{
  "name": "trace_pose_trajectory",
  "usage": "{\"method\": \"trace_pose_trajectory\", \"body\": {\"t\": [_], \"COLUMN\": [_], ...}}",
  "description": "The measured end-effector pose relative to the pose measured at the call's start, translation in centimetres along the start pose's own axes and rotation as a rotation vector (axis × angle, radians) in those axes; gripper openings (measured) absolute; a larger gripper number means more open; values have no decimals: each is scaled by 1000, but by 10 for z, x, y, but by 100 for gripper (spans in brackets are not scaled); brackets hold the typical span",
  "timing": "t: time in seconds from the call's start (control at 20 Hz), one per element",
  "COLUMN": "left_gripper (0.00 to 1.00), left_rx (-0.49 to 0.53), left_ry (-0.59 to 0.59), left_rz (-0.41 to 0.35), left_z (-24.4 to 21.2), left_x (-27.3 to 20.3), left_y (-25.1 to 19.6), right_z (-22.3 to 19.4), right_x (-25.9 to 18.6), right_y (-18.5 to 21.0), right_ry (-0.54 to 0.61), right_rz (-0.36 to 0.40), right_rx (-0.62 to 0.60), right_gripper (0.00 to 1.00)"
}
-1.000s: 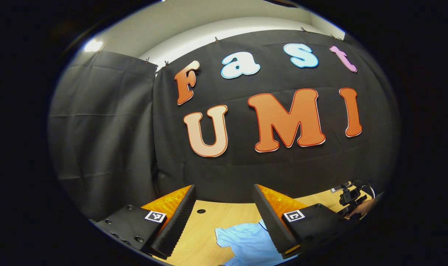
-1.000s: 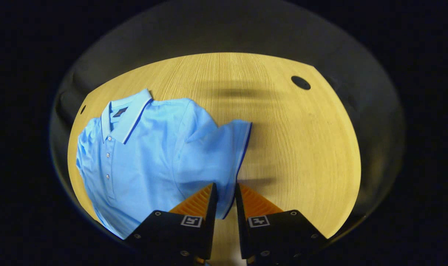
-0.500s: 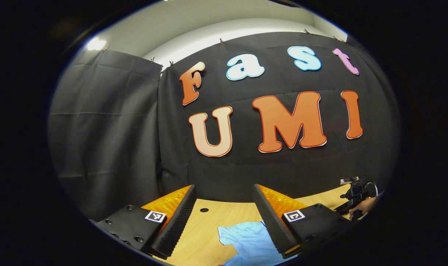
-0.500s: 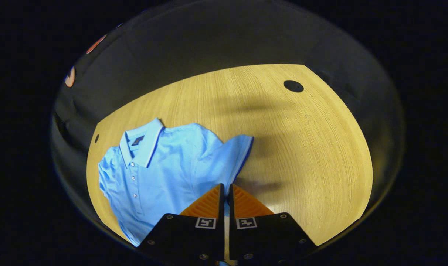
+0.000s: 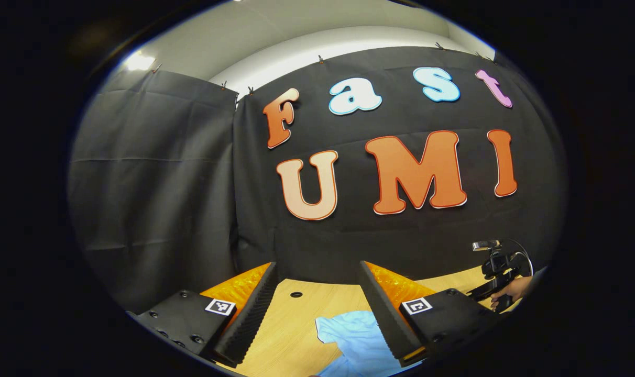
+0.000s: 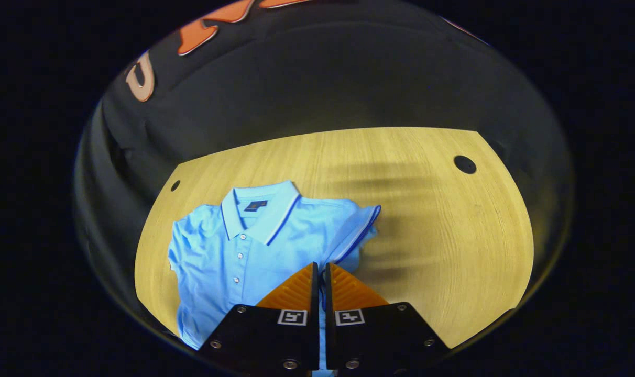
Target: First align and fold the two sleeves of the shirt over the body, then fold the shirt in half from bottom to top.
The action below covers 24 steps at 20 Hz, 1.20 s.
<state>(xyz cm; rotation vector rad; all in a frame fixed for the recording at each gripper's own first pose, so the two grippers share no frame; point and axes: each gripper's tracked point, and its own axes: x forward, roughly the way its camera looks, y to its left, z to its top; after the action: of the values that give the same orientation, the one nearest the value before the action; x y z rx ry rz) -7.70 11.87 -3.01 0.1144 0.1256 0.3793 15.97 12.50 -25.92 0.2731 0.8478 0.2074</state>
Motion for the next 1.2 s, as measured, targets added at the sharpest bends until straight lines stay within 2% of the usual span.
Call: {"method": "trace_pose_trajectory", "body": {"t": [0.2,0.35,0.45,0.5,0.7,0.9,1.0,1.05,1.1,1.2], "left_gripper": [100,100,100,99,100,100,100,99,98,97], "left_rx": [5,10,-9,-28,-83,-134,-155,-169,-182,-202], "left_ry": [19,43,83,97,170,293,380,424,471,569], "left_rz": [22,17,-16,-37,-131,-194,-221,-231,-236,-237], "left_z": [-8,-21,-39,-47,-76,-111,-134,-146,-158,-184], "left_x": [-5,1,13,24,70,113,128,134,138,144], "left_y": [9,15,16,16,19,22,19,18,18,20], "right_z": [-7,-15,-16,-13,2,6,5,2,1,-2], "right_x": [9,12,9,6,-22,-56,-75,-83,-92,-109], "right_y": [31,33,25,22,11,-16,-27,-32,-37,-42], "right_ry": [6,15,15,5,-65,-124,-153,-165,-180,-211], "right_rz": [44,16,-19,-33,-76,-147,-172,-184,-197,-216], "right_rx": [-97,-137,-154,-148,-87,-39,-21,-15,-10,-3], "right_gripper": [2,2,10,23,56,76,82,79,86,90]}}
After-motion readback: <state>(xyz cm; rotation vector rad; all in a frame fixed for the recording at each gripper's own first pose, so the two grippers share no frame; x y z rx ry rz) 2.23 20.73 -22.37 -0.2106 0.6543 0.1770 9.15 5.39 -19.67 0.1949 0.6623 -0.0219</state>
